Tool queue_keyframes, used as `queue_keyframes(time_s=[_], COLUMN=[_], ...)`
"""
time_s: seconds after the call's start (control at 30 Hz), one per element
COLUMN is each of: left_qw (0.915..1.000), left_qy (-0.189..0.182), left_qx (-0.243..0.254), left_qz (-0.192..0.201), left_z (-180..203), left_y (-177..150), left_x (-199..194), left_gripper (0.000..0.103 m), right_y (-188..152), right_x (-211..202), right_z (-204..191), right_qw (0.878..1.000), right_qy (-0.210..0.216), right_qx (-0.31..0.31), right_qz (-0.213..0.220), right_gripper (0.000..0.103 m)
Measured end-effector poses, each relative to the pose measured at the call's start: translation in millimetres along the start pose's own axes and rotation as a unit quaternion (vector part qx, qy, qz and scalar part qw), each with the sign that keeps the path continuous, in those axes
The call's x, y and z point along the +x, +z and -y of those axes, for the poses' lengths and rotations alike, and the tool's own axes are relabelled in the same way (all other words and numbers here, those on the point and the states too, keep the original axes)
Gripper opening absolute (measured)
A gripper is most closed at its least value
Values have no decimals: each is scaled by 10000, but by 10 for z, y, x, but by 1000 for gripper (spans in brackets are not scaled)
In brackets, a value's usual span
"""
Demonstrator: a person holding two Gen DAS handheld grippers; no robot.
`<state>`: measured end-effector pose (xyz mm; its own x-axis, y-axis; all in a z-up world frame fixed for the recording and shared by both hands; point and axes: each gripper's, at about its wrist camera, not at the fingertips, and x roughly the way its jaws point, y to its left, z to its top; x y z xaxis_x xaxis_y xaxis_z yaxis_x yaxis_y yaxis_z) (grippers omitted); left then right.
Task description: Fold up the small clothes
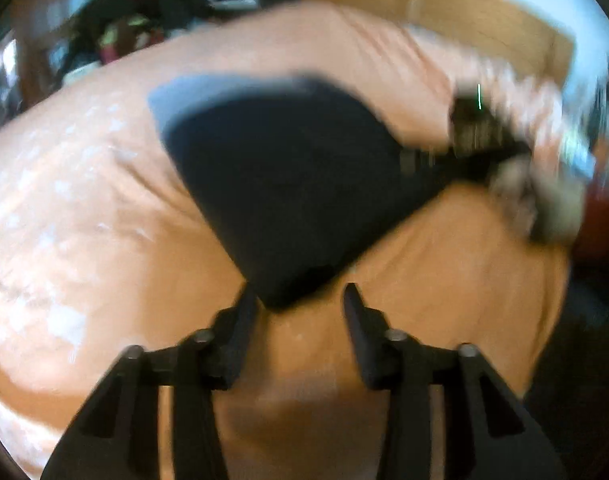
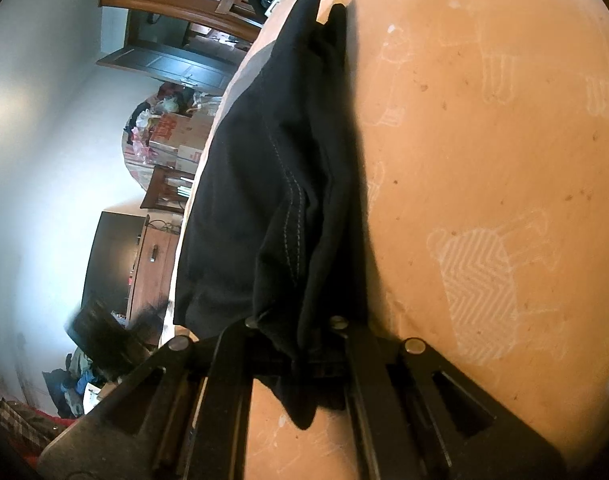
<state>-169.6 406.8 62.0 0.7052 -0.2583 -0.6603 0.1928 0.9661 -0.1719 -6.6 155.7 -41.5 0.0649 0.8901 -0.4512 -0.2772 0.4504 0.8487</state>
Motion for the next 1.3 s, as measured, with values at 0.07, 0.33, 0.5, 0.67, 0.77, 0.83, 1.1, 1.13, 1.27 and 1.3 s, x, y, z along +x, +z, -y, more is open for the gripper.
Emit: queue_keyframes(time_s=[0.07,0.33,0.5,0.67,0.77,0.83,1.1,1.13,1.27,1.3], left_qw=[9990,9897,9968,9948,9916,9945,9987,9992,9981,9963], left_qy=[56,462,262,651,964,726,187,120,75,152], left_qx=[-139,1013,749,778,579,71,-342,-278,257,449], left_qz=[414,-897,-111,36,-636,-746,-336,-246,-559,-712], left_z=[-100,18,-234,-611,-964,-1165,-992,-908,-501,-405], left_y=[242,136,808,1483,1408,1407,1228,1104,569,421], left_x=[-92,1043,715,1370,2044,2136,1431,1208,837,860], left_gripper=[41,55,45,45,70,83,57,57,57,57], right_y=[-4,-26,-19,-13,-5,2,5,4,4,4], right_x=[0,-17,-14,-18,-14,-11,-16,-17,-17,-16], right_z=[-9,33,13,-2,3,23,37,37,33,31], right_qw=[10000,9999,9997,9997,9995,9994,9993,9993,9993,9993], right_qy=[24,148,200,213,252,301,337,334,329,326], right_qx=[-25,-48,-117,-130,-133,-120,-133,-134,-140,-145], right_qz=[27,44,79,88,100,97,99,101,98,93], right_gripper=[0,0,0,0,0,0,0,0,0,0])
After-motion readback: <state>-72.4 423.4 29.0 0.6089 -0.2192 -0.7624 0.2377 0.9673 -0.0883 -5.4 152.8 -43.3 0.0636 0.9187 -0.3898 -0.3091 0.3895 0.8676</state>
